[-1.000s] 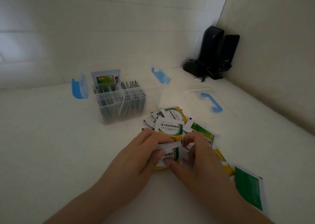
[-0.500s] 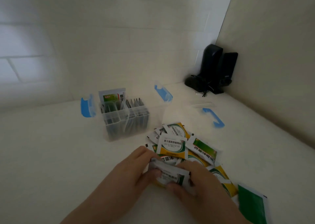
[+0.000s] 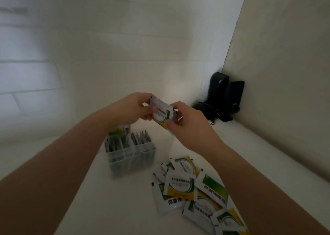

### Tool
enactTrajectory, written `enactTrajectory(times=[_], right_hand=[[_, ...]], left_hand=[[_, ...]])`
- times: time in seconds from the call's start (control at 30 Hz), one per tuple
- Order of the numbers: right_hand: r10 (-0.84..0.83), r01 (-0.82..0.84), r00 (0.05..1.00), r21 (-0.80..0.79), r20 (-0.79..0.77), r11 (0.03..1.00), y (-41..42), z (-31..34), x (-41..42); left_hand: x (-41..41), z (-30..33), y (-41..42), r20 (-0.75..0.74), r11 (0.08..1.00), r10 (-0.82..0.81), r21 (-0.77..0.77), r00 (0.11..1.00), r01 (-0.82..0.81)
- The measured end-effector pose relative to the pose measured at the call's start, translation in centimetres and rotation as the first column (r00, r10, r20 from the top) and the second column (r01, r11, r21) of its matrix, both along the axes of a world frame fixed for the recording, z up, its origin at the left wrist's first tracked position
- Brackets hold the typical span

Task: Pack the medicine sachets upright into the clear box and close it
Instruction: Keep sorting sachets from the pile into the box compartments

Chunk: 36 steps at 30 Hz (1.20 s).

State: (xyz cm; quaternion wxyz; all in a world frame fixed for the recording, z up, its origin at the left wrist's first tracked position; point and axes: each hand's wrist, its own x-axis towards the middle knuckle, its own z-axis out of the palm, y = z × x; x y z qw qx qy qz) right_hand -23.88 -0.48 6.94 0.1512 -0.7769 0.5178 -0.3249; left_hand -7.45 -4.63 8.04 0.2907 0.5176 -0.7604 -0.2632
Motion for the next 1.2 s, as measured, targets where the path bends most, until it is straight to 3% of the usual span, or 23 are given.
enactTrajectory(times=[0.17,0.33,0.5,0.63,0.9,1.03,1.13,1.2], right_hand=[[0.031,-0.023,0.994,0.080,-0.101,0.997,-3.4,-1.3,0.7],[0.099,-0.048,0.942,0.164,-0.322,0.985,-3.8,-1.3,1.2],[0.174,-0.075,0.921,0.281,-0.348,0.957,-3.6,-0.4,1.2],[0.136,-0.046,0.915,0.237,-0.379,0.970,-3.8,-0.7,1.6],[-0.046,0.098,0.856,0.074,-0.515,0.992,-5.3,-2.1,2.9],[-0.036,0.109,0.781,0.079,-0.623,0.991,-5.8,-1.7,3.6],[0.127,0.044,0.831,0.291,-0.542,0.956,-6.3,-0.6,3.3],[0.137,0.043,0.855,0.332,-0.500,0.942,-6.4,-0.3,3.0]], left_hand=[[1.1,-2.0,-2.3,0.113,0.996,-0.057,0.080,0.992,0.048],[0.8,-3.0,-2.4,0.173,0.986,-0.148,0.105,0.974,0.131],[0.4,-3.7,-2.4,0.245,0.984,-0.177,0.055,0.953,0.169],[0.2,-4.4,-2.5,0.412,0.988,-0.118,-0.041,0.904,0.148],[0.0,-4.7,-2.5,0.585,0.958,0.015,-0.241,0.811,0.155],[0.0,-4.7,-2.3,0.543,0.970,0.011,-0.208,0.840,0.122],[0.3,-4.5,-2.0,0.469,0.978,0.009,-0.188,0.883,0.089],[0.3,-4.5,-2.1,0.466,0.971,0.023,-0.223,0.885,0.092]])
